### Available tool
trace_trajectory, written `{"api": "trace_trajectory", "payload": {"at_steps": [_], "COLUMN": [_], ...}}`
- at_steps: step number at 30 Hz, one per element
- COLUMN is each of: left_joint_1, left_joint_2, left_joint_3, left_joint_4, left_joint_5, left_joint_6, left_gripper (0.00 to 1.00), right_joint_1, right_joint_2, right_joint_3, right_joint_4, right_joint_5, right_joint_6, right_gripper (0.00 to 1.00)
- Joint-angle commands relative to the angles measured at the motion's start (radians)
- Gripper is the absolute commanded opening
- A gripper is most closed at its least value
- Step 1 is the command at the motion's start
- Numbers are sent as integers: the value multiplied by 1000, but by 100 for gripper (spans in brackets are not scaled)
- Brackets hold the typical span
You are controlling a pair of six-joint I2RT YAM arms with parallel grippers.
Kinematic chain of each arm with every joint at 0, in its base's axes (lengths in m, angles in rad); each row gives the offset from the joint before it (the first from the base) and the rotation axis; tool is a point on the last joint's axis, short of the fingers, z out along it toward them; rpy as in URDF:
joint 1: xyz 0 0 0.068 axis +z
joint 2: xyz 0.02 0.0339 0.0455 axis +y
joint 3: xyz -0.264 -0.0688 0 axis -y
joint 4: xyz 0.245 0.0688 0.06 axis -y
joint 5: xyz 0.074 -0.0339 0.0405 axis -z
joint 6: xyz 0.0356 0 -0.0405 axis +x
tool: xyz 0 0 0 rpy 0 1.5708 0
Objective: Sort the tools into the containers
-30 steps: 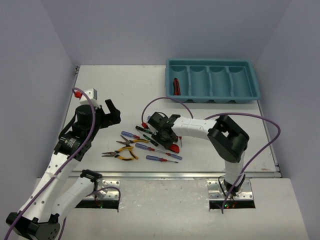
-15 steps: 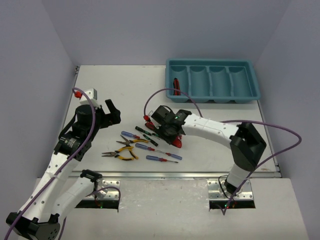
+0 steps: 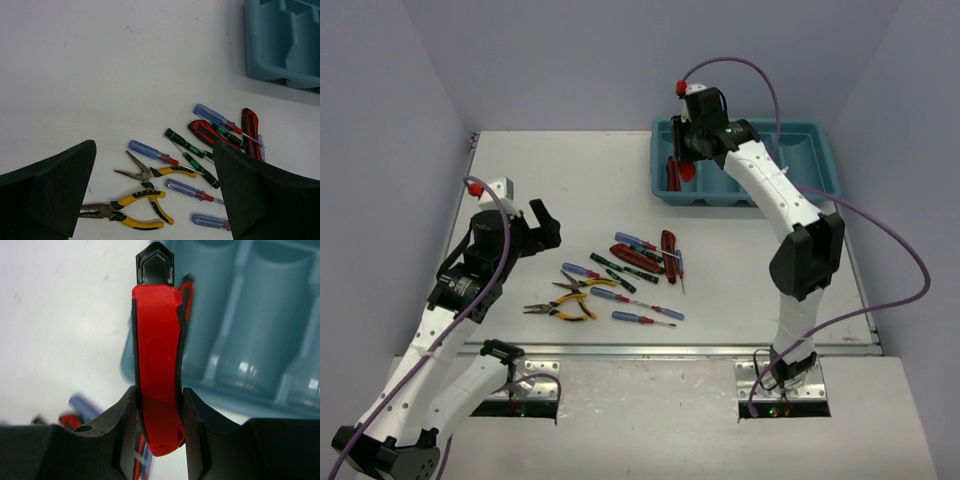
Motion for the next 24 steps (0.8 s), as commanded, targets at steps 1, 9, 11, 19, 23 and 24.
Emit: {"api": "trace_trajectory", "payload": {"at_steps": [1,9,11,19,23,24], "left_joint_1": [11,11,11,11,11,11], "left_joint_2": [-26,-34,-26,-32,-27,-27], "left_joint_3": [4,3,3,2,3,3], "left_joint_4": [32,32,34,35,35,35], "left_joint_5": [-14,-14,-6,-10,-11,-11], "left_joint_6": [5,4,5,5,5,5], "left_gripper": [100,100,100,100,100,100], "right_joint_1": [-53,-87,-99,-107,-99,-92], "right_joint_2": [204,399,402,313,165,136], "right_joint_3": [283,413,417,404,264,229], "right_joint_4": [33,88,101,47,32,33], "right_joint_5": [131,145,120,50,6,6], "right_joint_6": [129,132,141,149,152,145], "right_gripper": [0,12,28,76,78,77]}}
